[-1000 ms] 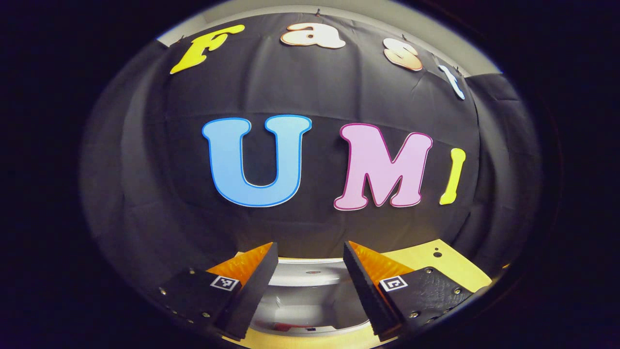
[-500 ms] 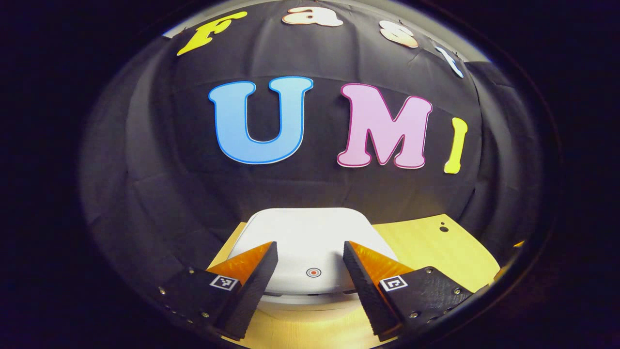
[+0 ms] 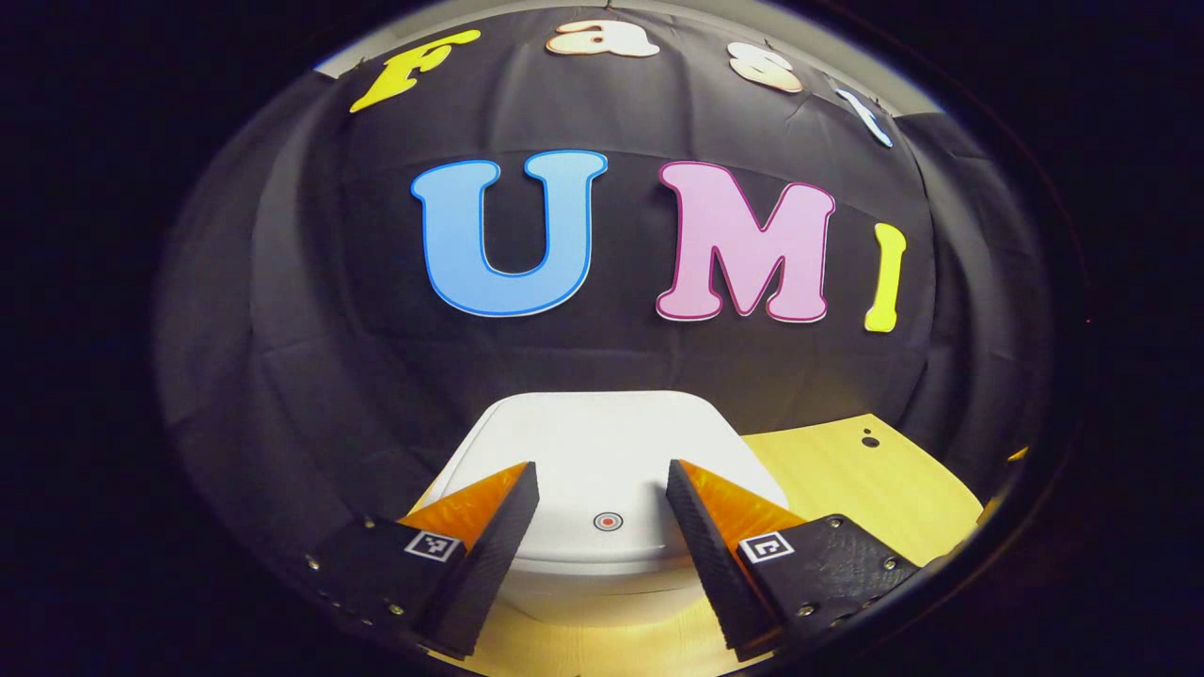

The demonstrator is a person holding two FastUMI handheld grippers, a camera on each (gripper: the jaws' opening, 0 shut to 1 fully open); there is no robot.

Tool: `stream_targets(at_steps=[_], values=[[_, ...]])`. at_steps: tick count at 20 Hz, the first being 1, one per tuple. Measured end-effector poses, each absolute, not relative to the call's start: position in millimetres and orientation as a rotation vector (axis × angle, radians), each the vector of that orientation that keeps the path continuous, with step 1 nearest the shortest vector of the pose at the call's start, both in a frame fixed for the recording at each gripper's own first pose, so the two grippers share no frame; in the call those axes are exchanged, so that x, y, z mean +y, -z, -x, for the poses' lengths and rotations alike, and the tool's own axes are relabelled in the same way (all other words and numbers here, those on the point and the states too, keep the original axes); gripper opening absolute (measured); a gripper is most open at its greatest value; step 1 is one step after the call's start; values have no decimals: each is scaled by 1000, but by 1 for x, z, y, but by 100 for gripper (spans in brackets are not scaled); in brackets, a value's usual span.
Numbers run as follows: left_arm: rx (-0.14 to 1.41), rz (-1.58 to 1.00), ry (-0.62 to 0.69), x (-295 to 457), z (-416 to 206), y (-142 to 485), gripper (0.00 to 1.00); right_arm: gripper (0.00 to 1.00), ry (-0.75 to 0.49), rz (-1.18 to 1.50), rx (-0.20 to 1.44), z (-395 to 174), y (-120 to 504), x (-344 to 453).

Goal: Press the lid of the desktop garbage bin to open it, pick up the crumpled paper on the desktop and throw it into the bin, then pick up the pop can on the desktop and drop it into the bin, and finally close the garbage bin lid.

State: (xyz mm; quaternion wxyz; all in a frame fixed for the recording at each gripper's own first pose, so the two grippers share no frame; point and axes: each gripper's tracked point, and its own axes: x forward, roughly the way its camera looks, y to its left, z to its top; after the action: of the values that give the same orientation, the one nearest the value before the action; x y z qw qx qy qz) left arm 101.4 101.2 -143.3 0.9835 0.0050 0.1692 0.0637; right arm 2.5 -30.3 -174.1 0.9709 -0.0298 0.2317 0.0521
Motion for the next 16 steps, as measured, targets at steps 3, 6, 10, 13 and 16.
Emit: stream_targets(at_steps=[3, 6, 10, 13, 16], values=[[324, -61, -133, 100, -102, 149, 93, 98, -110, 66, 452, -7, 170, -28], [278, -68, -123, 99, -102, 136, 93, 98, -102, 66, 430, -10, 163, -31], [272, -82, -130, 92, -97, 116, 91, 98, -78, 63, 402, -15, 150, -42], [171, -56, -116, 62, -90, 73, 91, 98, -58, 54, 376, -21, 138, -51], [133, -56, -84, 29, -77, 46, 91, 98, -47, 31, 341, -24, 122, -58]])
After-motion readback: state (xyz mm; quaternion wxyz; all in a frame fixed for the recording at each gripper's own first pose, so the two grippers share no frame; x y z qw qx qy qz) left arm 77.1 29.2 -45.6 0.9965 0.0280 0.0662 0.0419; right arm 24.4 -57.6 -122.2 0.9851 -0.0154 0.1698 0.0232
